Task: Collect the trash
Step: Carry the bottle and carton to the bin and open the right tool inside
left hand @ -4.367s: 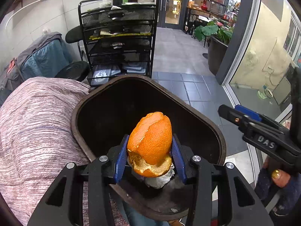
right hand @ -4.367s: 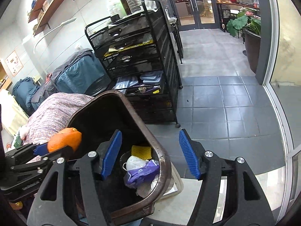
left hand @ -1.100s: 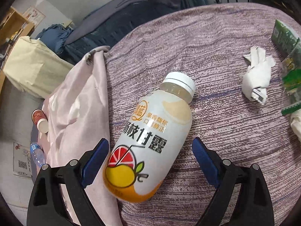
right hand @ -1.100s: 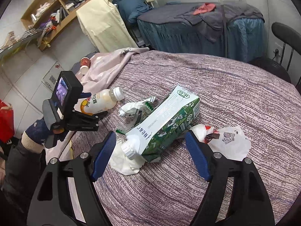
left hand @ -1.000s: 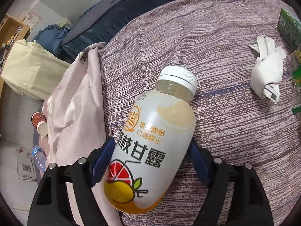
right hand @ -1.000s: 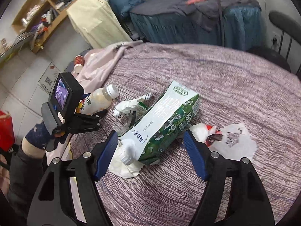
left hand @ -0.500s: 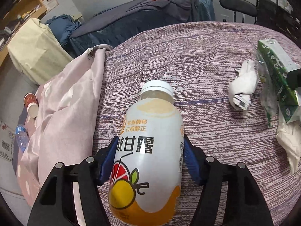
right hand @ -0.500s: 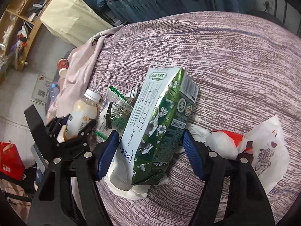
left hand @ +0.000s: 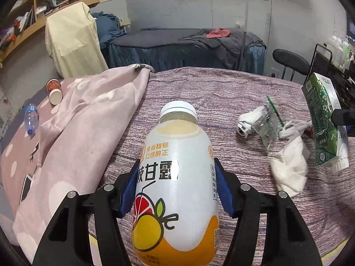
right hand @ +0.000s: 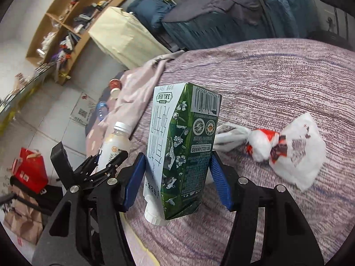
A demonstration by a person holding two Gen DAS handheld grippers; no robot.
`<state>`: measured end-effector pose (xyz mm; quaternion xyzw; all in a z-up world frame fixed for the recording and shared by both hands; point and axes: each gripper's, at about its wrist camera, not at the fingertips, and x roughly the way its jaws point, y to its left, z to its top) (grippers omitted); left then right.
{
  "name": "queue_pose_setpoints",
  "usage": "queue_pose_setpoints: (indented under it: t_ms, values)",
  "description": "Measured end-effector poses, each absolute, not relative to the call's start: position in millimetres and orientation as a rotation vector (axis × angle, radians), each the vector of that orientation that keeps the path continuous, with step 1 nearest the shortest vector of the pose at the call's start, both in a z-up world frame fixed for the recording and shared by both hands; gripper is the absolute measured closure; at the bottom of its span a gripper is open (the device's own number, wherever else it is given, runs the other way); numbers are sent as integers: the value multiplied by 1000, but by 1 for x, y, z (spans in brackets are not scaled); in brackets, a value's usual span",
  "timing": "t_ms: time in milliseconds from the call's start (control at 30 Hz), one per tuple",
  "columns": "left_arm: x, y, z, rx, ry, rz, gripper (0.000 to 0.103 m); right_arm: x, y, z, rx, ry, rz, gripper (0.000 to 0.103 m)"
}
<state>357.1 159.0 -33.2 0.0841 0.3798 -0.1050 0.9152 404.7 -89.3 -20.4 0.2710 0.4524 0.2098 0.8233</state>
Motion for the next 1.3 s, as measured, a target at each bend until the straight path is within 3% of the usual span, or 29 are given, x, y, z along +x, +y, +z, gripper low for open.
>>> queue_pose_setpoints:
  t_ms: [600,1300]
  values:
    - [216,75,8,30,604,-359,42,227,-190,9,556,745,392,44]
    - [156,-106,12,-9,584,-718,42,79,-403,-26,633,615,-97,44]
